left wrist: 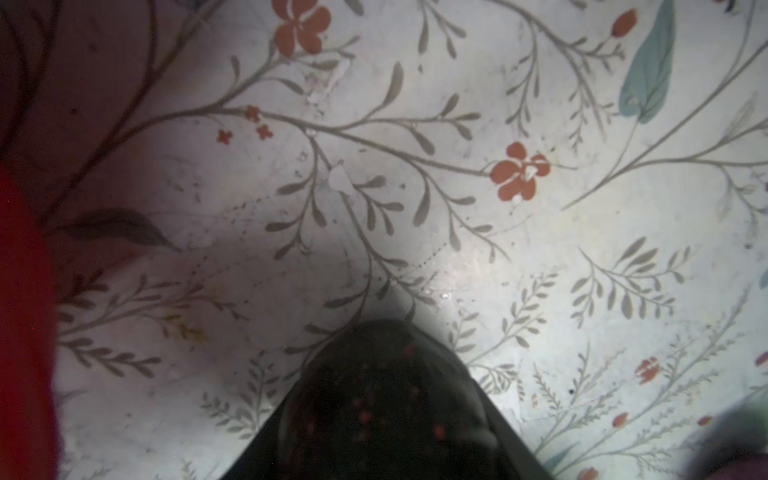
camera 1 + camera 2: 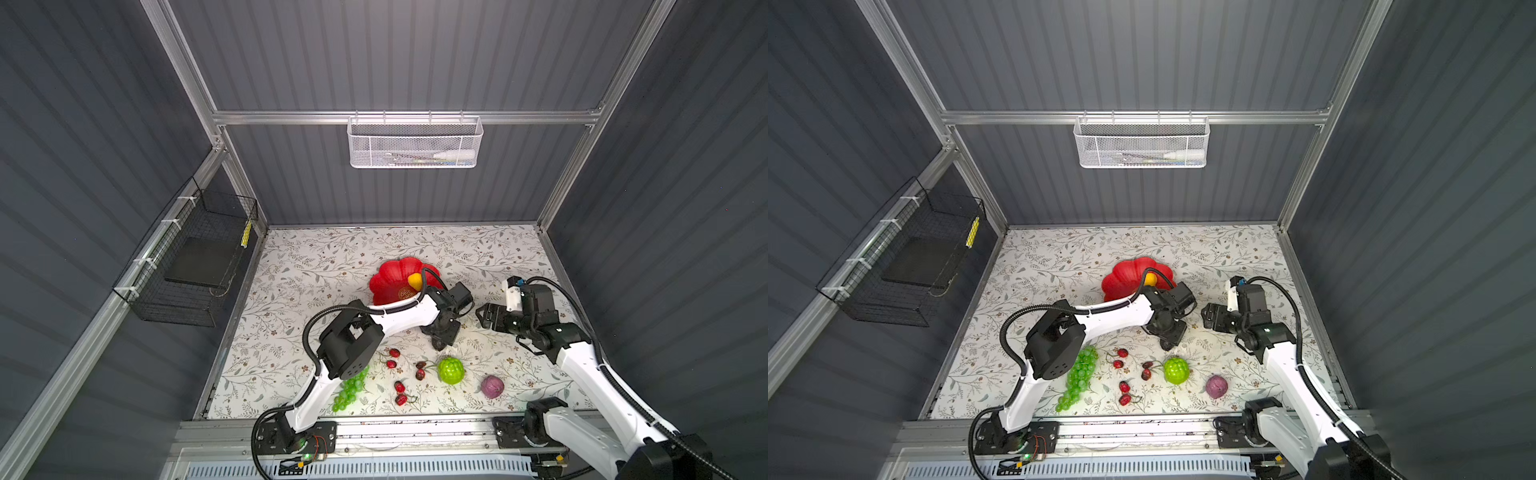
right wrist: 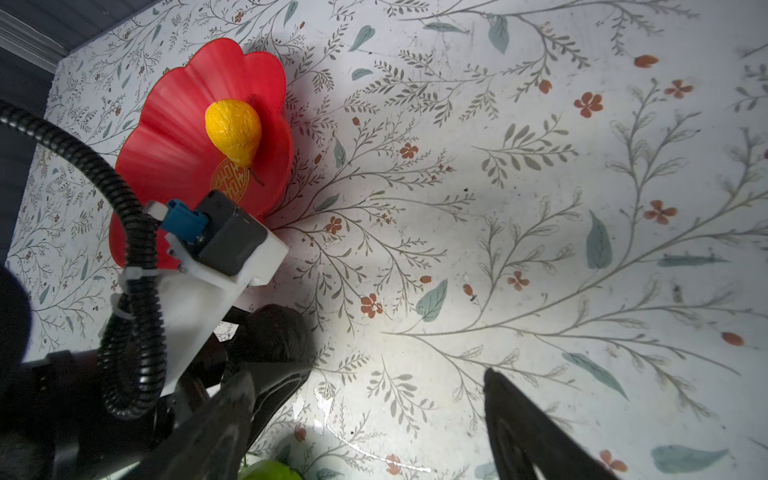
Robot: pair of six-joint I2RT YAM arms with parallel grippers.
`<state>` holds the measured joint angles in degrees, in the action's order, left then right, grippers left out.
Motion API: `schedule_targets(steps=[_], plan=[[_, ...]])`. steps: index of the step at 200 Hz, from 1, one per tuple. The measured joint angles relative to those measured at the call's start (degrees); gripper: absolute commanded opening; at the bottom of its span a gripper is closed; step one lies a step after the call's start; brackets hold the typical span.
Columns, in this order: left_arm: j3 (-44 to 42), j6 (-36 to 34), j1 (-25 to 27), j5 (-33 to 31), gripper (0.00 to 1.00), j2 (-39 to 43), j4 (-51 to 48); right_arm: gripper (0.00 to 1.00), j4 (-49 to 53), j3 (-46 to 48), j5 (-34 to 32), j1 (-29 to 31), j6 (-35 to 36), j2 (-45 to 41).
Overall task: Place and organize the fake fruits in the fruit bowl
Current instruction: 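Grasp the dark avocado with the left gripper and lift it over the bowl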
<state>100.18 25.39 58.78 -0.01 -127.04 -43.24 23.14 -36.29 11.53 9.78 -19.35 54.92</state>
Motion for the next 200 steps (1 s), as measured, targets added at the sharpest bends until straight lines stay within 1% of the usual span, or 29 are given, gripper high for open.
schedule_targets(steps=[24, 52, 73, 92, 107, 121, 140, 155, 170, 200], plan=[[-0.2, -0.1, 0.0, 0.3, 0.43, 0.1, 0.7, 0.87, -0.1, 0.0, 0.1, 0.0, -0.2, 0.0], [-1.0, -0.2, -0.4, 1.0, 0.39, 1.8, 1.1, 0.87, -1.0, 0.0, 0.1, 0.0, -0.2, 0.0], [-1.2, -0.4, -1.0, 2.1, 0.37, 5.8, 1.1, 0.86, -1.0, 0.0, 0.2, 0.0, -0.2, 0.0], [-1.7, -0.5, -2.5, 3.8, 0.36, 11.3, 1.5, 0.85, -1.0, 0.0, 0.3, 0.0, -0.2, 0.0], [-2.1, -0.7, -5.2, 5.0, 0.36, 16.1, 1.7, 0.85, -1.0, 0.0, 0.3, 0.0, -0.2, 0.0], [-2.1, -1.3, -9.2, 5.4, 0.36, 19.8, 1.7, 0.84, -0.8, -0.3, 0.3, 0.0, -0.2, 0.2], [-2.1, -3.0, -14.5, 4.9, 0.37, 22.5, 1.2, 0.84, -0.3, -1.6, 0.3, 0.1, -0.2, 1.9], [-2.0, -4.6, -18.8, 4.4, 0.36, 22.4, 0.7, 0.84, -0.4, -2.4, 0.3, 0.6, -0.2, 3.0], [-2.1, -6.4, -22.0, 4.3, 0.37, 21.2, 0.2, 0.84, -0.2, -3.0, 0.3, 1.4, -0.2, 3.4], [-1.8, -9.9, -25.6, 4.2, 0.37, 16.1, -0.1, 0.83, -0.1, -4.7, 0.3, 3.3, -0.2, 4.4]])
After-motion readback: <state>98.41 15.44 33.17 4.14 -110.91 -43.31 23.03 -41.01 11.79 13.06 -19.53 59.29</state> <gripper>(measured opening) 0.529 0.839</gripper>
